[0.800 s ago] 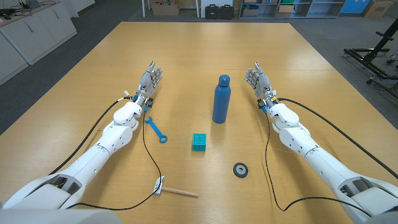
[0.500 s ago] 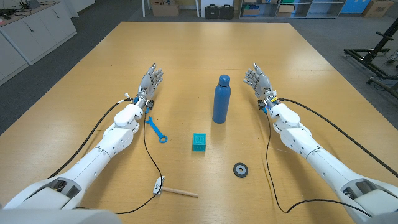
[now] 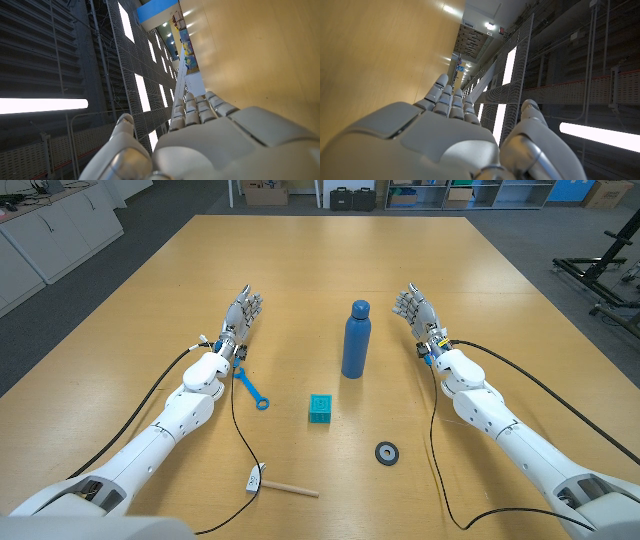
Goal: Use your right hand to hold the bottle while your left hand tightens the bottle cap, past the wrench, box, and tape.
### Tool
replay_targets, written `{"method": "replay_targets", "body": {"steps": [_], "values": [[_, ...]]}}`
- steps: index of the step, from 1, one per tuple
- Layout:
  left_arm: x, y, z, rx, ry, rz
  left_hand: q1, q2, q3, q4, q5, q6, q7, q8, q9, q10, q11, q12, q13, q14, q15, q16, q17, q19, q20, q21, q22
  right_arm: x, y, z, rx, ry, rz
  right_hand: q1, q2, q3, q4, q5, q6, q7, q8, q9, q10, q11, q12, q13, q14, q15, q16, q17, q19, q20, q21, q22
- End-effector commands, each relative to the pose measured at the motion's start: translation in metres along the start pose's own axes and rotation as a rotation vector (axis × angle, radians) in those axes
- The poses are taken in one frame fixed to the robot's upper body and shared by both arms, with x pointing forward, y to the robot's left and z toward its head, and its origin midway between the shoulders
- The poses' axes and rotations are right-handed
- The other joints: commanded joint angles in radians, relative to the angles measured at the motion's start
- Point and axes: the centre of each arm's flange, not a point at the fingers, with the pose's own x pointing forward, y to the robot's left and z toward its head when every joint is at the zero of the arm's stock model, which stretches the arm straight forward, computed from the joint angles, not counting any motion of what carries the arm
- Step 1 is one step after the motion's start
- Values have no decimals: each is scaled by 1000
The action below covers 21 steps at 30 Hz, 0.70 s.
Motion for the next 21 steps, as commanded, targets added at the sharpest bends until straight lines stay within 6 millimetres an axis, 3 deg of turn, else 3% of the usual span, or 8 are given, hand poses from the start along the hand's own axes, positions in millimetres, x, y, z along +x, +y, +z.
{"method": "replay_targets", "body": {"steps": [1, 21], "values": [[-10, 1, -1, -7, 4, 17, 5, 5, 7, -3, 1, 13, -3, 4, 5, 13, 3, 4, 1, 12, -2, 5, 3, 12, -67, 5, 3, -7, 2, 1, -13, -14, 30, 11, 3, -1, -5, 5, -3, 37, 0, 0, -12, 5, -5, -1, -12, 2, -6, -2, -16, -5, -9, 4], [-1, -14, 13, 50, -49, -24, 7, 2, 6, -12, -1, -6, 4, -10, 4, -10, 3, -10, -10, -6, 0, -9, 2, 0, -62, -7, 2, -16, -12, 14, -66, -45, 100, -1, -4, -16, -5, 3, -37, 48, -12, -2, -40, 2, -17, -11, -47, 0, -17, -13, -49, -11, -41, 5]]}}
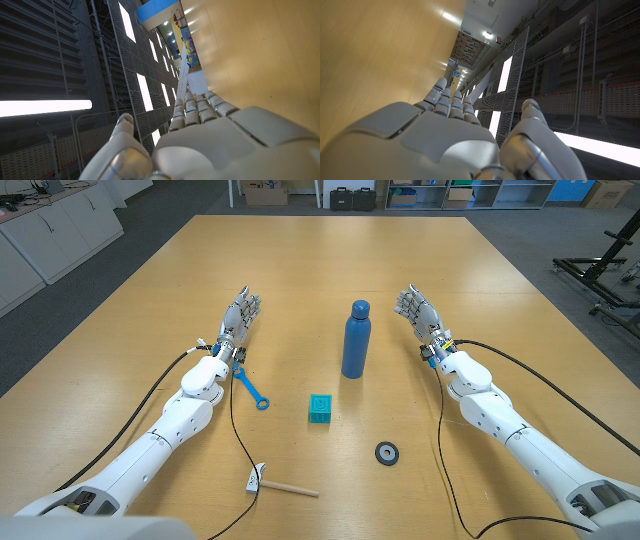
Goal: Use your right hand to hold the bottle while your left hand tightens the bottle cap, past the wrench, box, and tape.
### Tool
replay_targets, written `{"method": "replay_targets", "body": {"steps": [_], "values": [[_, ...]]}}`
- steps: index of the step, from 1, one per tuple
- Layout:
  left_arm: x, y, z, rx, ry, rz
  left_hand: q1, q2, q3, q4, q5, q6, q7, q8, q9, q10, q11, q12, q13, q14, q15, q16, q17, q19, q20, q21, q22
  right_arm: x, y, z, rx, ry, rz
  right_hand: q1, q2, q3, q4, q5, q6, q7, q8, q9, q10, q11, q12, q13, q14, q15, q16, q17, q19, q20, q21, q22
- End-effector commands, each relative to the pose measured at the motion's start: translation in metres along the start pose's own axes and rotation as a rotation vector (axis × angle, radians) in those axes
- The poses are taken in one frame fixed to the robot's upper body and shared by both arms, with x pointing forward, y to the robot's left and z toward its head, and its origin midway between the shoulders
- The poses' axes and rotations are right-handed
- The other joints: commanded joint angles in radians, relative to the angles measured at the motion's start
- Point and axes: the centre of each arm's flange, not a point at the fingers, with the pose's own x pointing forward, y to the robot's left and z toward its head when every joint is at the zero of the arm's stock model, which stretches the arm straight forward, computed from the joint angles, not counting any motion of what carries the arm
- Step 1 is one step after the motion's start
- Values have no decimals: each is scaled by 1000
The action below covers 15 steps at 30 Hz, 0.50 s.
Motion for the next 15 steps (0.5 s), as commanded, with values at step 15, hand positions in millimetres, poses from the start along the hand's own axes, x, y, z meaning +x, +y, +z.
{"method": "replay_targets", "body": {"steps": [15], "values": [[-3, 0, 11, 43, -50, -27, 9, 2, 4, -12, -2, -2, -2, -5, 4, -7, 0, -3, -4, -5, 2, -3, 2, -5, -58, -5, 2, -19, 12, -1, -47, -43, 81, 6, -18, -14, -11, 9, -58, 41, -11, 1, -39, -5, -12, -4, -37, 2, -6, -12, -28, 0, -27, 5]]}}
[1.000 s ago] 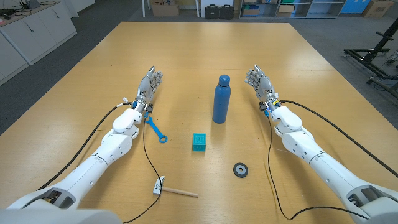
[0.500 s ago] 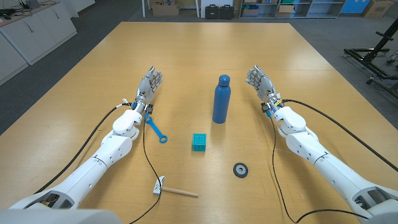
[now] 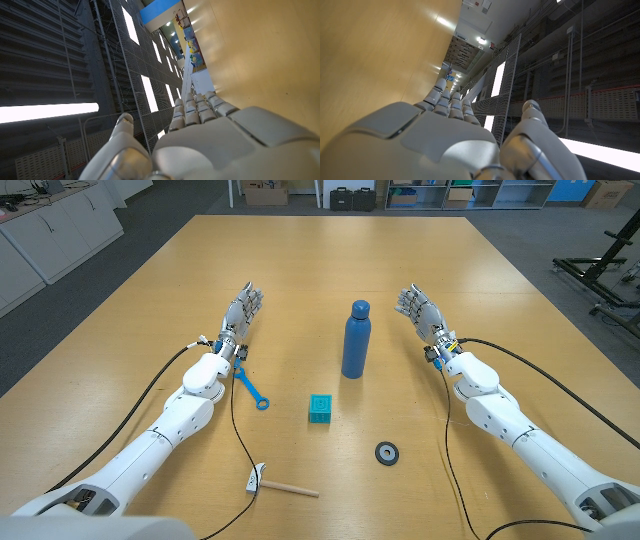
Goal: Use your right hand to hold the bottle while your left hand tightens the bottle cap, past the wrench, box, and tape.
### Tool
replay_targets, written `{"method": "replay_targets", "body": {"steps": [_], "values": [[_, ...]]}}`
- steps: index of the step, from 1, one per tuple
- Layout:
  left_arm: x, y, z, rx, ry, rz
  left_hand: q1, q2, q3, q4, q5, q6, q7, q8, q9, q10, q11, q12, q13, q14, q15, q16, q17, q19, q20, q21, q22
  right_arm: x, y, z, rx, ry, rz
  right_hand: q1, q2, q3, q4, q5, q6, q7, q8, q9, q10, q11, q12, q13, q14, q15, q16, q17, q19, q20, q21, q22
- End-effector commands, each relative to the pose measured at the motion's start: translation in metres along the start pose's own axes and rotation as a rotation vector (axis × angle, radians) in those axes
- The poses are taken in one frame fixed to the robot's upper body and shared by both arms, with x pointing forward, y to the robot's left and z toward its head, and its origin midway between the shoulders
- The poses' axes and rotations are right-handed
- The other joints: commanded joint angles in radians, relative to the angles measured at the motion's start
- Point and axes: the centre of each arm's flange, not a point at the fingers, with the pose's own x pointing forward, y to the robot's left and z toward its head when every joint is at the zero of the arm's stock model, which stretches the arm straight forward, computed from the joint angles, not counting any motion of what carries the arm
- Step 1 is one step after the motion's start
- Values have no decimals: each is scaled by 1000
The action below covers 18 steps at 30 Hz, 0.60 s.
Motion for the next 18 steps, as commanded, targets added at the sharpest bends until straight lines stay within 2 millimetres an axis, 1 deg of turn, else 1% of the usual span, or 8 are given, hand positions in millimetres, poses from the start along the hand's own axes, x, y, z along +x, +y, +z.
{"method": "replay_targets", "body": {"steps": [1, 3, 6, 11, 15, 18], "values": [[-4, 3, 1, 10, -21, -13, 9, 2, 4, -4, -2, -1, -3, -5, 5, -1, 5, -3, 1, 0, -1, -3, 2, -5, -57, -1, 1, -11, 12, -2, -35, -6, 36, 12, -11, -1, -10, 6, -4, 44, 4, 1, -2, 6, 0, 0, -7, 4, 2, 0, -7, 0, -6, 5], [-5, 3, -1, -7, -27, -5, 10, 2, 4, -4, -2, -1, -3, -5, 5, -1, 5, -3, 0, 1, -1, -3, 2, -4, -57, -1, 1, -14, 14, -2, -35, -5, 39, 20, -14, -1, -16, 8, -7, 44, 6, 2, -5, 10, 0, 0, -13, 8, 1, -1, -10, 1, -11, 5], [-7, 3, -3, -12, -32, -1, 12, 4, 6, -6, -2, 6, -5, -3, 5, 9, 4, 0, -2, 7, -3, -1, 2, 1, -56, 0, 1, -18, 17, -1, -50, -1, 46, 31, -19, -1, -24, 11, -23, 48, 5, 4, -16, 8, -2, -1, -17, 10, 2, -4, -10, 2, -16, 5], [-10, 1, -3, -10, -35, -8, 13, 5, 7, -8, -2, 9, -8, -3, 5, 12, 3, 0, -3, 10, -5, -1, 2, 5, -57, 1, 2, -27, 22, 3, -67, -9, 54, 38, -24, -1, -30, 13, -35, 52, 4, 5, -24, 9, -3, -1, -21, 10, 2, -6, -11, 4, -20, 5], [-13, 1, -1, 21, -43, 11, 14, 6, 7, -8, -2, 9, -8, -3, 5, 14, 2, 1, -4, 12, -5, -1, 2, 6, -58, 1, 2, -34, 25, 4, -75, 1, 62, 45, -30, -2, -35, 15, -41, 53, 5, 5, -30, 11, -4, -1, -25, 14, 1, -7, -12, 5, -24, 5], [-13, 1, -2, 3, -41, 6, 15, 7, 8, -9, -2, 14, -9, -1, 5, 15, 1, 1, -5, 15, -6, 0, 2, 8, -56, 2, 2, -40, 28, 3, -78, 7, 67, 48, -32, -3, -37, 16, -43, 55, 6, 6, -31, 12, -4, -1, -27, 15, 2, -8, -15, 6, -27, 5]]}}
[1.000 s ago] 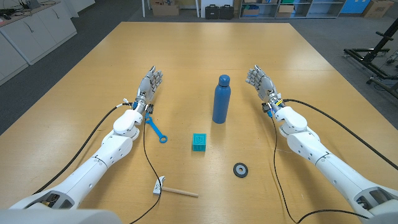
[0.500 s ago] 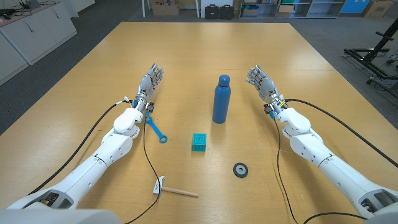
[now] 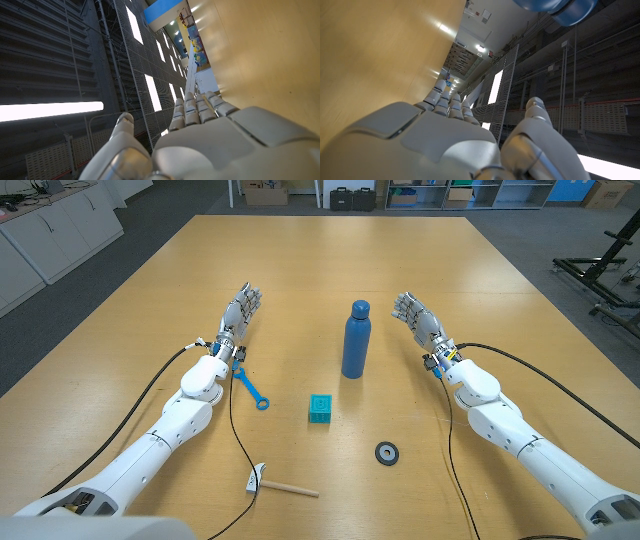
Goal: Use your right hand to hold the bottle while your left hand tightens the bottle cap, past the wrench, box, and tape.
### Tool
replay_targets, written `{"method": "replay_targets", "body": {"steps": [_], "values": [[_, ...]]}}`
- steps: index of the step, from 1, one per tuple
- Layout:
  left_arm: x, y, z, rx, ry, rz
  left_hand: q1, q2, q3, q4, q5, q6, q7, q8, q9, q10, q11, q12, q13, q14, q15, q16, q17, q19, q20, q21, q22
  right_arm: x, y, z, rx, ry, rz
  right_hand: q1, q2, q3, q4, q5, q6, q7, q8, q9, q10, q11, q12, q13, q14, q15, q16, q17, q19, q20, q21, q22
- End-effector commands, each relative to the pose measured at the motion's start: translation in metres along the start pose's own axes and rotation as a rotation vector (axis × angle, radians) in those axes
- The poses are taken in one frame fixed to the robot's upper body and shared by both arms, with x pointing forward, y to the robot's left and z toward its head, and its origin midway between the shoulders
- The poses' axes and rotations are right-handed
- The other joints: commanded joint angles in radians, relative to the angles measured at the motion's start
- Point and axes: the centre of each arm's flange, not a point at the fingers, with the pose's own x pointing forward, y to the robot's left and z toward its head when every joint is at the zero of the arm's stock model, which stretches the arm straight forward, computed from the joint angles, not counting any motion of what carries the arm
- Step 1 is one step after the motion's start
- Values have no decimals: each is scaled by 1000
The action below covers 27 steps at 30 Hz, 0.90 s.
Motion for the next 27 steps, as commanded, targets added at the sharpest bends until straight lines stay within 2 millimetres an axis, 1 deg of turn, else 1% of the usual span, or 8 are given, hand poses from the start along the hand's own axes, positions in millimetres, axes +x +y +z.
{"method": "replay_targets", "body": {"steps": [1, 9, 14, 27], "values": [[-4, -1, 1, 2, -13, 6, 11, 3, 4, -5, -2, 11, -5, -1, 5, 12, -2, 1, -1, 11, -2, 0, 2, 8, -56, 2, 2, -19, 11, 3, -30, 11, 18, 18, -2, 1, -9, 5, -9, 53, 7, 3, -9, 2, -3, 4, -10, 5, 2, 2, -12, 4, -4, 5], [-4, -2, 0, -7, -14, 9, 12, 5, 5, -7, -2, 18, -6, 0, 5, 19, -4, 3, -3, 19, -2, 2, 2, 14, -55, 3, 2, -32, 21, 6, -52, 12, 22, 26, -6, 1, -14, 8, -11, 53, 9, 4, -11, 1, -2, 4, -11, 5, 3, 0, -15, 7, -9, 5], [-7, -3, 2, -14, -28, 13, 13, 6, 6, -8, -3, 23, -7, 2, 5, 25, -5, 4, -4, 24, -3, 3, 2, 19, -53, 4, 2, -37, 29, 7, -55, 11, 35, 34, -8, 2, -18, 11, -8, 54, 13, 4, -8, 2, 1, 4, -11, 7, 4, -1, -14, 7, -12, 5], [-10, -4, 6, -2, -35, 2, 15, 8, 7, -10, -3, 28, -8, 2, 5, 31, -5, 6, -6, 30, -4, 4, 2, 23, -52, 4, 2, -39, 46, 9, -70, 4, 69, 48, -8, 5, -24, 15, -7, 52, 17, 5, -6, 1, 4, 4, -12, 6, 6, -4, -10, 7, -17, 6]]}}
